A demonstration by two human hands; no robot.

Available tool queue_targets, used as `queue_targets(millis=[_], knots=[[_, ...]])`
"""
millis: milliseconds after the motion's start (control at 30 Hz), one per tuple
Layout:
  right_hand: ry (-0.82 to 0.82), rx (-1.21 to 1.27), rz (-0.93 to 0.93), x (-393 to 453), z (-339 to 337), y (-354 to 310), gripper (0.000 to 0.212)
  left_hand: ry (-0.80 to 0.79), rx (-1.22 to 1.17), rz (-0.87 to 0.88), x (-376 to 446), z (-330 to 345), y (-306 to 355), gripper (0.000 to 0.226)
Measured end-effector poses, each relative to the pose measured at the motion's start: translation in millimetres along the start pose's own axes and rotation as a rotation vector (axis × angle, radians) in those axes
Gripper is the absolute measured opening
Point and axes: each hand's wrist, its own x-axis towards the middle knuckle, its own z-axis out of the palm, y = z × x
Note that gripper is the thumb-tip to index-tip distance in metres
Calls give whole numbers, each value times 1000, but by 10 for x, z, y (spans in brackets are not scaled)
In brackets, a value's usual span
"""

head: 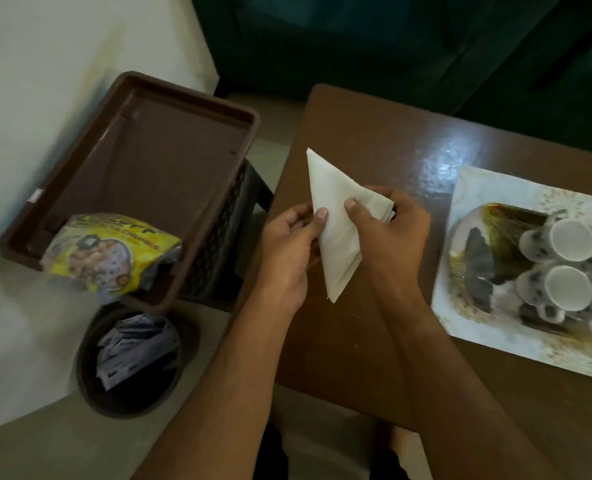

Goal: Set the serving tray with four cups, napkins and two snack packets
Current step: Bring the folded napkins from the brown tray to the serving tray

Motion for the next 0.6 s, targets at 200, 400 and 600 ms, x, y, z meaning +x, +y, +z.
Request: queue_targets(millis=[200,400,600], knots=[[182,-26,0,206,-1075,146,17,-222,84,-146,-320,955,-540,31],[315,-32,-15,346,-2055,313,20,-330,151,-144,-535,1801,-1014,36],[411,-12,-38,433,-2878,496,32,-366,204,-136,-767,2551,-1406,43]])
